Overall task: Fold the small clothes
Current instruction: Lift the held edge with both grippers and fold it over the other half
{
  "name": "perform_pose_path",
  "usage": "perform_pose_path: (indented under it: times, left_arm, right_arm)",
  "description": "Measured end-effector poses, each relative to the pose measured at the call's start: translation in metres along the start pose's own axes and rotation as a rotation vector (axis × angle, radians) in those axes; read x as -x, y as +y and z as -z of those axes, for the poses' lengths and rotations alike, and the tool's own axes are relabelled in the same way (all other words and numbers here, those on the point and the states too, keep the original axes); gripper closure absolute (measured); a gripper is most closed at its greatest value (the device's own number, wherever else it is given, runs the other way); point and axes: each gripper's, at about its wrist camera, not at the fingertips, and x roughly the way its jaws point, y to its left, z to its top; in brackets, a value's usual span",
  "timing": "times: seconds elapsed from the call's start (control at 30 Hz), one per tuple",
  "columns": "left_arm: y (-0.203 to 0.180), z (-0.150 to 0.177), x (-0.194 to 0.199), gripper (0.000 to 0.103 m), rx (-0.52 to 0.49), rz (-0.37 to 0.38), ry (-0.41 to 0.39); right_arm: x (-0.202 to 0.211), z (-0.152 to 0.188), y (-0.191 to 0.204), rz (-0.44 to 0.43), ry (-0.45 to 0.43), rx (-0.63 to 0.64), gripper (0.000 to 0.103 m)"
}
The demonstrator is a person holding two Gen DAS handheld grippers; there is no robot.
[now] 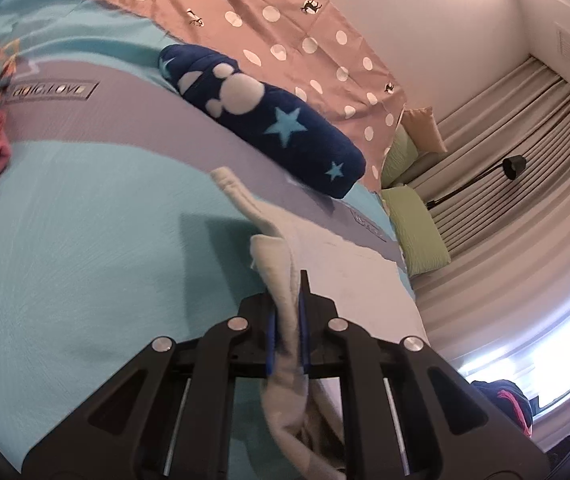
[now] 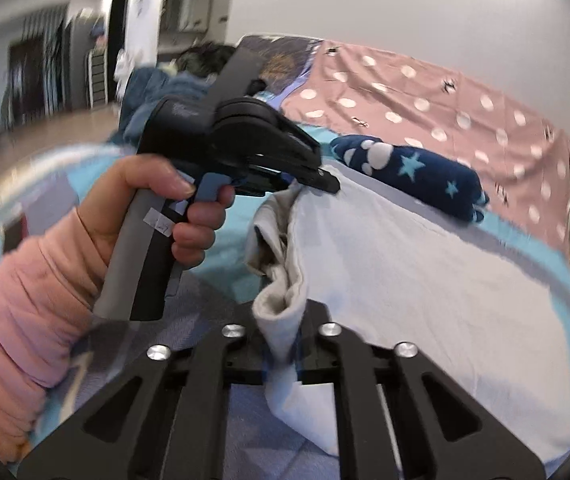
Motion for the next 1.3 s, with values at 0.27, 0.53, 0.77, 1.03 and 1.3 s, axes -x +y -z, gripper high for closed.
perform_pose_path:
  times: [0.27,0.53,0.77,1.03,1.3]
  left_arm:
    - [-0.106,-0.019,-0.031,0.095,-0.151,-0.166,0.065]
    - [-0.213,-0.005,-0.085,0.095,-0.313,-0.262,0.122]
    - [-0.297,0.035,-0.161,0.095,-0.465,-0.31,0.194]
    - [-0.34,0.086,-0.253,0.095,-0.575,-0.376,0.312]
    - [-0.342,0.12,-0.303,0.095,-0.65,-0.474,0.384]
  right_arm:
    - [0.042,0.003,-0.073,-0.057,-0.088,-0.25,0.101]
    - [0.091,0.032,-0.155,-0.069,-0.162,-0.43,0.101]
    - [0.123,0.077,-0.219,-0.031,-0.187,-0.557,0.101]
    - [0.132,0.136,-0.279,-0.001,-0.148,-0.723,0.101]
    - [0.124,0.178,-0.301,-0.037,-0.078,-0.838,0.101]
